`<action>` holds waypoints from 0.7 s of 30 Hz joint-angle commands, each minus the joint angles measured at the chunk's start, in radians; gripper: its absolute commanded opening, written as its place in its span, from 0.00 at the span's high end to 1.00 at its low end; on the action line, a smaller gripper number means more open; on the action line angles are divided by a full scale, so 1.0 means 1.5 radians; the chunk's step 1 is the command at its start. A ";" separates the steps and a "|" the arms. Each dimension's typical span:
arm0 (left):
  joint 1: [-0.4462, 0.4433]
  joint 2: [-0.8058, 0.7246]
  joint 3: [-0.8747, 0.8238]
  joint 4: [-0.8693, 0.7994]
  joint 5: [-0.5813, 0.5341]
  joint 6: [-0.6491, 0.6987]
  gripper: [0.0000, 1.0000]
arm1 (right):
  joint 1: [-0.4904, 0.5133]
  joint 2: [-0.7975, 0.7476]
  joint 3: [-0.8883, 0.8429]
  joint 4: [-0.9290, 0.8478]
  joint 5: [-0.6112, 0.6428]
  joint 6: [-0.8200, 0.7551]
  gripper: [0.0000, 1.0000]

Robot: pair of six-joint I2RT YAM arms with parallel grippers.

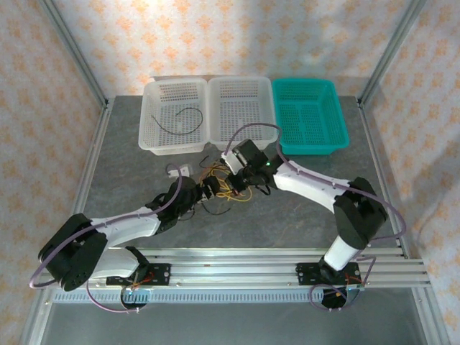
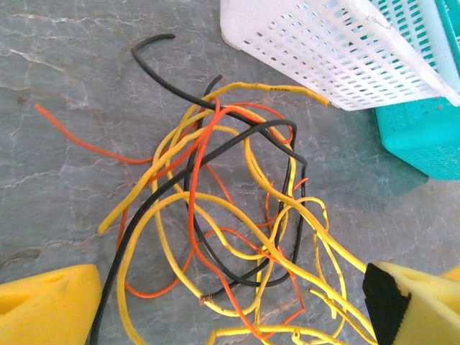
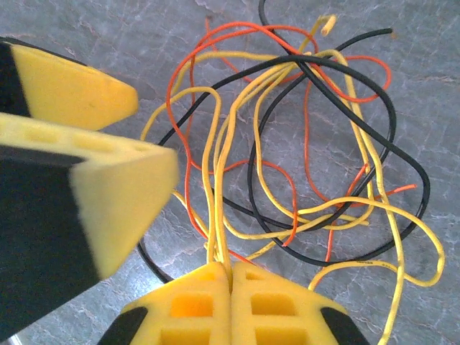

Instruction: Untangle the cables

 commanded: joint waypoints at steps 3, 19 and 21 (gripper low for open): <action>-0.005 0.040 0.039 -0.010 -0.017 0.021 0.04 | 0.000 -0.047 -0.022 0.032 0.018 0.014 1.00; -0.003 0.148 0.080 -0.036 -0.054 0.021 0.07 | -0.010 -0.133 -0.062 0.043 0.021 0.006 1.00; -0.003 0.161 0.081 -0.038 -0.057 0.020 0.07 | -0.010 -0.153 -0.071 0.040 0.026 0.000 1.00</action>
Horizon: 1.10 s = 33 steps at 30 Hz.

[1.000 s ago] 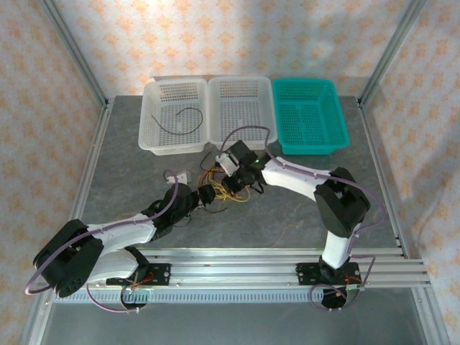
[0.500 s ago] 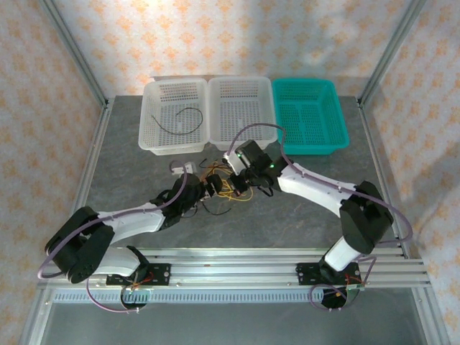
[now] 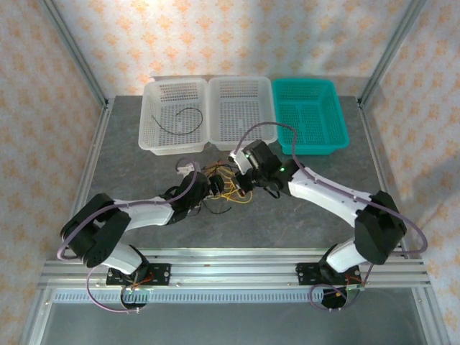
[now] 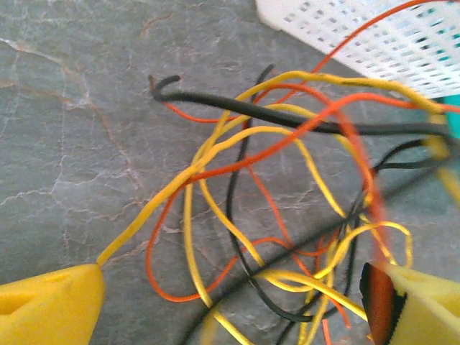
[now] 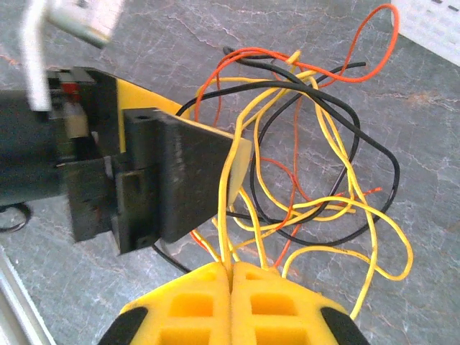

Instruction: Untangle the cables

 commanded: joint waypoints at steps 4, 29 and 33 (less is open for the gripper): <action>0.000 0.029 0.016 -0.040 -0.037 0.003 0.07 | -0.002 -0.074 -0.017 -0.007 0.044 -0.025 1.00; 0.081 0.013 -0.008 -0.036 -0.015 0.028 0.16 | -0.002 -0.028 -0.014 -0.161 0.142 -0.005 1.00; 0.082 -0.004 -0.030 0.063 0.096 0.085 0.08 | -0.003 -0.011 -0.008 -0.139 0.176 0.031 1.00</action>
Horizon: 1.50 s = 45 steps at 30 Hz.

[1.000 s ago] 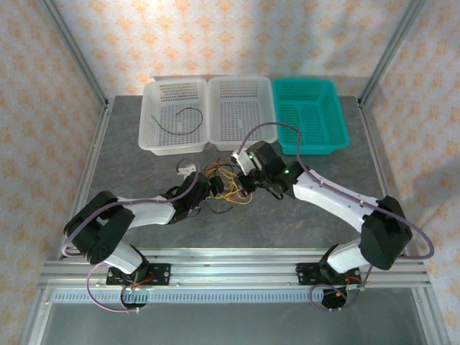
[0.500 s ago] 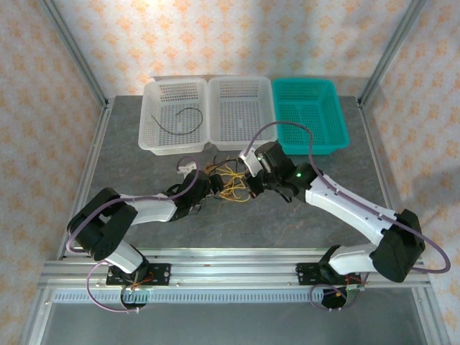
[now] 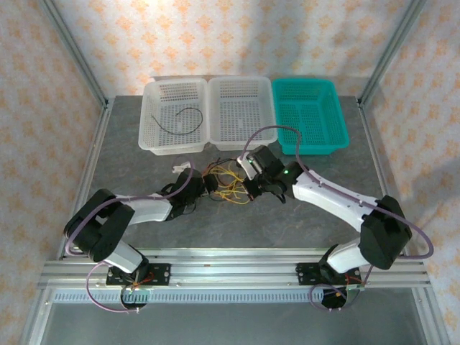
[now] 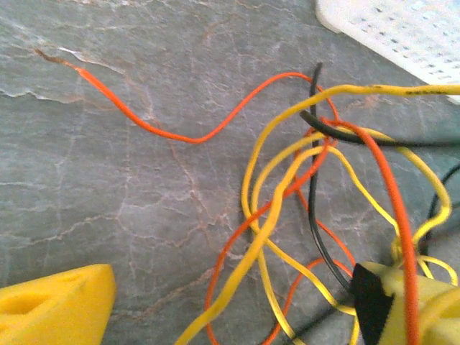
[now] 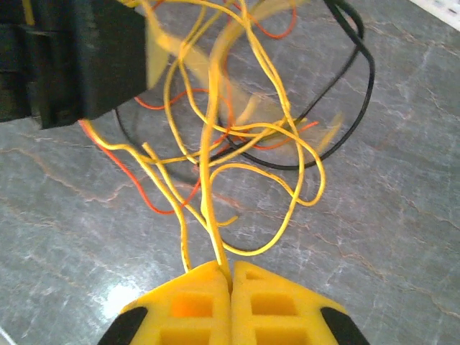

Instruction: Untangle the cables

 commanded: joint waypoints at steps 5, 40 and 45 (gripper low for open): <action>0.017 -0.055 -0.039 0.145 0.195 0.110 0.01 | -0.003 0.031 0.017 0.009 0.048 0.070 1.00; 0.036 -0.020 0.065 -0.079 -0.018 0.117 0.01 | -0.003 -0.191 -0.046 0.053 0.095 0.103 1.00; 0.034 -0.133 0.055 -0.080 -0.003 0.117 0.01 | -0.005 -0.201 -0.054 0.124 0.129 0.165 1.00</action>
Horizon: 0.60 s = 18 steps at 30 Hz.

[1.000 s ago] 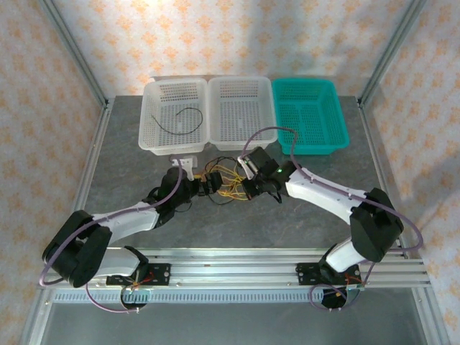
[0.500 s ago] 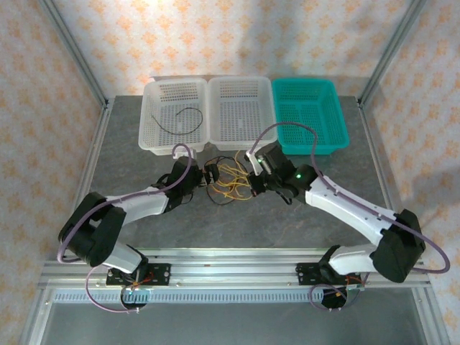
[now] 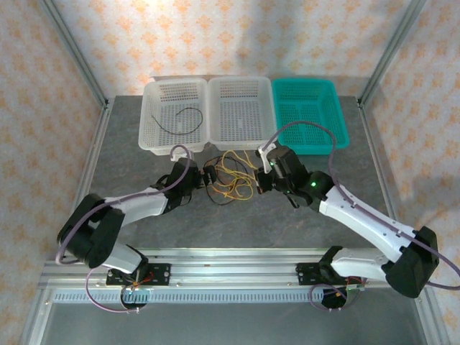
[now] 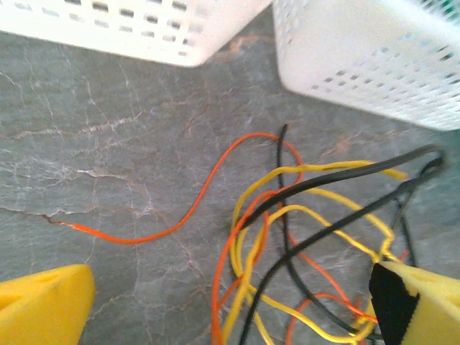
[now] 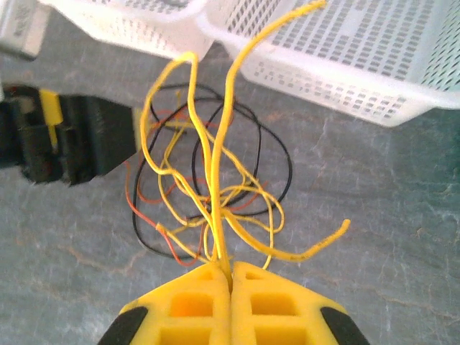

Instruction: Untangle the cables

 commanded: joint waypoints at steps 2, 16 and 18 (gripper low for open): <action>-0.002 -0.102 0.002 -0.005 0.019 0.000 0.00 | -0.009 0.000 0.006 0.079 0.057 0.078 1.00; 0.008 -0.150 0.117 -0.029 0.037 0.004 0.01 | -0.091 0.174 0.164 0.108 0.138 0.288 1.00; 0.017 -0.130 0.138 -0.025 0.038 -0.011 0.01 | -0.096 0.184 0.157 0.153 0.149 0.289 1.00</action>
